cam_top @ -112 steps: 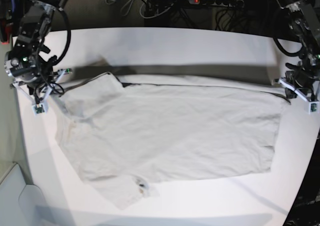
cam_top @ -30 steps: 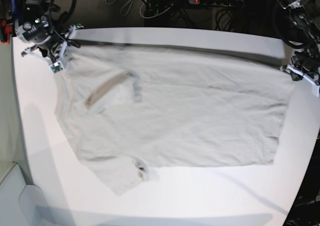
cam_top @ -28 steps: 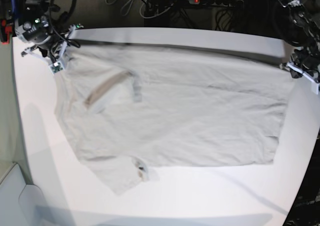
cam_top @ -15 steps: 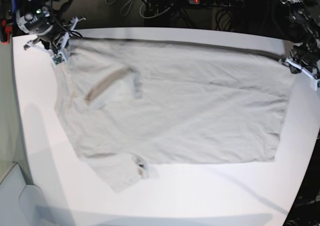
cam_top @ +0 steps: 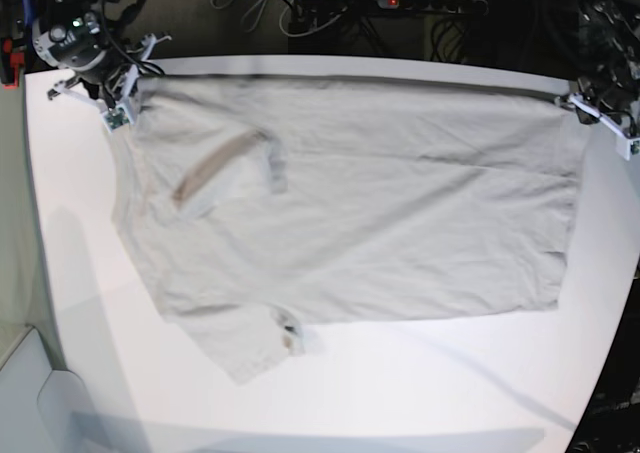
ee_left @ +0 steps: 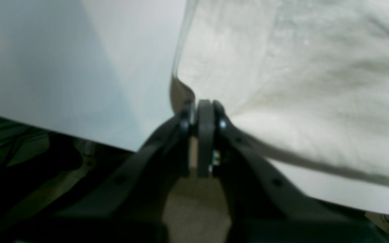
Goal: Layout the t-shirt on the table in an organized manner, then fold the t-shirt properly
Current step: 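Hold the shirt edge with both grippers and smooth it taut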
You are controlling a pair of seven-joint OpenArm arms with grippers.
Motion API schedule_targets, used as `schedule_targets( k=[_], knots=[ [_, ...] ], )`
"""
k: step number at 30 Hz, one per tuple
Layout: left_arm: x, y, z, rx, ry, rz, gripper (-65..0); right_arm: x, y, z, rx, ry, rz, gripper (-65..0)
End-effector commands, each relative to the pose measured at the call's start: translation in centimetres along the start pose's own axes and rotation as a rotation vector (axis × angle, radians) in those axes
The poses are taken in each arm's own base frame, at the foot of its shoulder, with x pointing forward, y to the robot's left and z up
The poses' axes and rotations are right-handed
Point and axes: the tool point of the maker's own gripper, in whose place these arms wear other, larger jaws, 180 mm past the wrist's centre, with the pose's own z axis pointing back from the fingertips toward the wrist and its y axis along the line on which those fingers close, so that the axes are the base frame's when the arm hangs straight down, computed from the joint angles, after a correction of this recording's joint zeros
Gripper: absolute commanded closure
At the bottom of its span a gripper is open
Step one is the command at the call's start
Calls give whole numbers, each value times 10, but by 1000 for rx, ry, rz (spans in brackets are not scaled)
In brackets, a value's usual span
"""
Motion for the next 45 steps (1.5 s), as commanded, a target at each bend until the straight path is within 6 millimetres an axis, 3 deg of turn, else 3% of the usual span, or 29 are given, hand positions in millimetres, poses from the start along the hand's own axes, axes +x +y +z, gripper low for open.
schedule_targets(
  k=[1,11,13,16,21,23,45],
  knots=[
    [19,5,6,10,-58,-13,-1,4,-4,4,-11,-18,8,0],
    [17,5,5,9,-54,-12,-1,3,-4,3,-13,-14,9,0],
    [16,6,5,11,-45,-11,-24,2,-4,3,-13,-9,9,0],
    [13,6,4,10,-38,-9,-132,-1,-3,3,-12,5,8,0],
    [14,5,5,11,-44,-13,-412,-8,-6,3,-17,62,13,0],
    [14,5,5,10,-43,-12,-459,-9,-6,3,-17,66,13,0],
    [14,7,7,13,-46,-17,-450,-3,-9,1,-26,67,2,0]
  ],
)
